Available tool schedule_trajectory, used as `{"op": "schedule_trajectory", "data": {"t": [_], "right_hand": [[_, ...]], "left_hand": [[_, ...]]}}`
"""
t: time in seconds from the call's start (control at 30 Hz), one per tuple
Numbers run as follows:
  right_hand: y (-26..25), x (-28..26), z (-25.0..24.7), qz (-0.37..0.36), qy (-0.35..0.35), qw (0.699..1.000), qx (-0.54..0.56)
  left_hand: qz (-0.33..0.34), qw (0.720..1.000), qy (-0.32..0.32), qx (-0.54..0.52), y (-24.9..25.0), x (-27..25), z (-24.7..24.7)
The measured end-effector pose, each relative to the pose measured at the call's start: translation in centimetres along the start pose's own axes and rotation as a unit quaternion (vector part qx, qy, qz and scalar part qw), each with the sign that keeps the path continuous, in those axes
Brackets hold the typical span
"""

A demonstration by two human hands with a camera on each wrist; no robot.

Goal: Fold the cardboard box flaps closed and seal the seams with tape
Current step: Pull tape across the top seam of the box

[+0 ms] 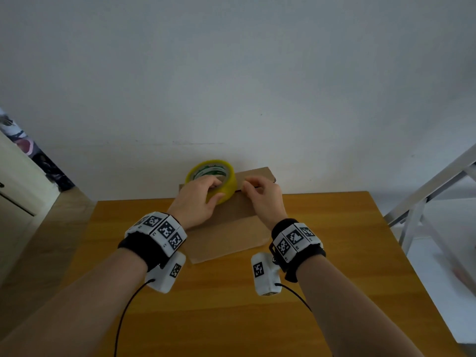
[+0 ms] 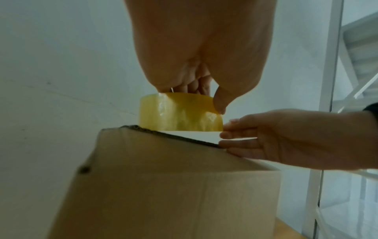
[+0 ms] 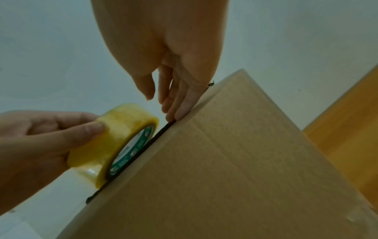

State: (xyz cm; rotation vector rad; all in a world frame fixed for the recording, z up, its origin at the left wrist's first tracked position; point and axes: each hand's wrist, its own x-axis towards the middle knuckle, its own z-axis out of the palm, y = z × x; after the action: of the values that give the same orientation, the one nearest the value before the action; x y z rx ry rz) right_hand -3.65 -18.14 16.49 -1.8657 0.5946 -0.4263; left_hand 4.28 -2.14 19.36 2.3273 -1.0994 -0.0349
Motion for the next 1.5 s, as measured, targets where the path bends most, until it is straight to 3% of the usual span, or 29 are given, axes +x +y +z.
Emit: {"op": "schedule_trajectory", "data": {"t": [0.13, 0.37, 0.47, 0.63, 0.77, 0.9, 1.13, 1.3, 1.5], "right_hand": [[-0.3, 0.2, 0.1, -0.038, -0.037, 0.998, 0.022], [1.0, -0.2, 0.6, -0.09, 0.009, 0.996, 0.028], [0.8, 0.0, 0.6, -0.15, 0.013, 0.988, -0.023], [0.7, -0.2, 0.4, -0.314, 0.078, 0.935, -0.143], [0.9, -0.1, 0.4, -0.376, 0.093, 0.897, -0.211], [1.2, -0.2, 0.8, -0.38, 0.09, 0.883, -0.259], [0.3, -0.6, 1.3, -0.351, 0.154, 0.879, -0.286], [0.3, 0.0, 1.1, -0.364, 0.119, 0.886, -0.263], [1.0, 0.7, 1.0, -0.325, 0.052, 0.928, -0.174]], "left_hand": [[0.006, 1.0, -0.006, -0.021, 0.5, 0.6, 0.2], [0.037, 0.999, -0.032, -0.006, 0.6, 0.9, 0.1], [0.044, 0.998, -0.037, -0.002, 0.2, 1.2, -0.1], [0.037, 0.998, -0.04, -0.013, 0.4, 1.5, -0.5], [0.032, 0.998, -0.047, -0.029, 0.5, 1.4, -0.4], [0.021, 0.998, -0.049, -0.033, 0.5, 1.2, -0.4], [0.015, 0.999, -0.018, -0.024, 1.1, 1.1, -0.1], [0.014, 1.0, -0.026, -0.008, 0.6, 1.0, 0.1], [-0.003, 0.999, -0.017, -0.032, 0.2, 0.9, 0.1]]}}
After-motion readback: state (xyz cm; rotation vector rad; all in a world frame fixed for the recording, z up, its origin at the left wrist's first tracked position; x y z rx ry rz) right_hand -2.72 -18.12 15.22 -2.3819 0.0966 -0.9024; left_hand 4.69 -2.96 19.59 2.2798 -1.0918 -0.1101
